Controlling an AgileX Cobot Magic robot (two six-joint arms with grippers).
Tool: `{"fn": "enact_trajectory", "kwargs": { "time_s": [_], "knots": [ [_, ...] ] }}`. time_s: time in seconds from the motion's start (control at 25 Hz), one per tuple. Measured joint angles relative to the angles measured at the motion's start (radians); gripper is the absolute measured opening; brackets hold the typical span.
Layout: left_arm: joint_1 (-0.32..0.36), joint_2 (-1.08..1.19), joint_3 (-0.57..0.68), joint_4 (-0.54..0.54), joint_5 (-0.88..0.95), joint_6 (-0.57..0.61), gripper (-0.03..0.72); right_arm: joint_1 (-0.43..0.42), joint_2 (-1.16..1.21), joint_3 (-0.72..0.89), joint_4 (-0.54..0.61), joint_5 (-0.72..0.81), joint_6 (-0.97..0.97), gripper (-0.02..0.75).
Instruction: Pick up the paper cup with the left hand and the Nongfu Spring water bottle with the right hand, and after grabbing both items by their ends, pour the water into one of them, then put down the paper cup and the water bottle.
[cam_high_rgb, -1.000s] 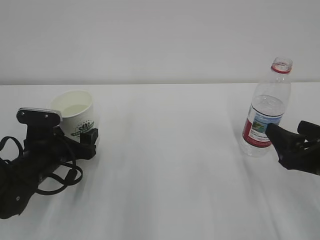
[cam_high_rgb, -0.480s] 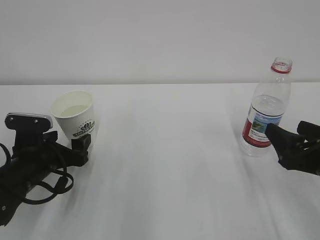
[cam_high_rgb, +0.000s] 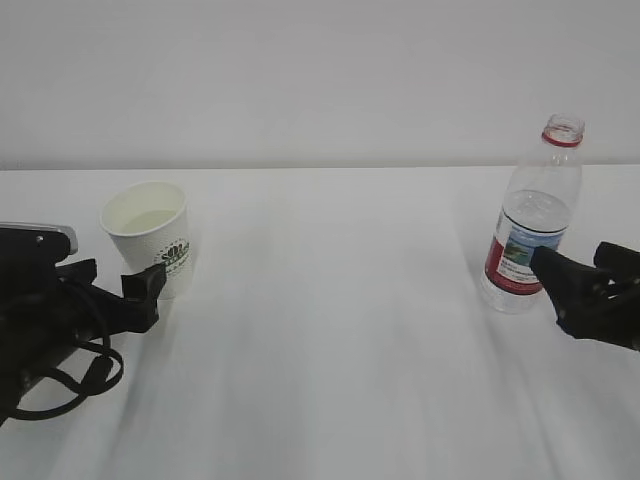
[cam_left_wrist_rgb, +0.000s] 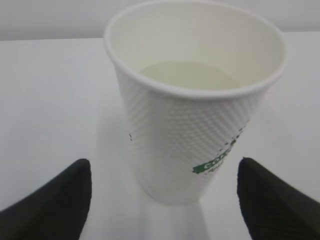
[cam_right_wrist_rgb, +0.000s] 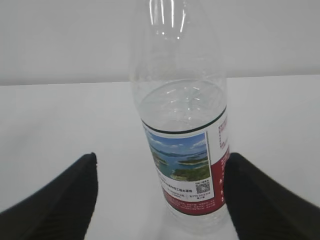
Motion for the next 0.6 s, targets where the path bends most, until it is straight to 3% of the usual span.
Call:
{"fn": "enact_trajectory", "kwargs": {
  "time_s": [0.32,0.6],
  "knots": [
    [0.000,-0.074,0.066,-0.002,0.000,-0.002,0.657,0.000,0.000,0.000,-0.007,0.000,0.020,0.589],
    [0.000,-0.158,0.120,-0.002,0.000,-0.002,0.645,0.000,0.000,0.000,-0.082,0.000,0.020,0.589]
  ]
}}
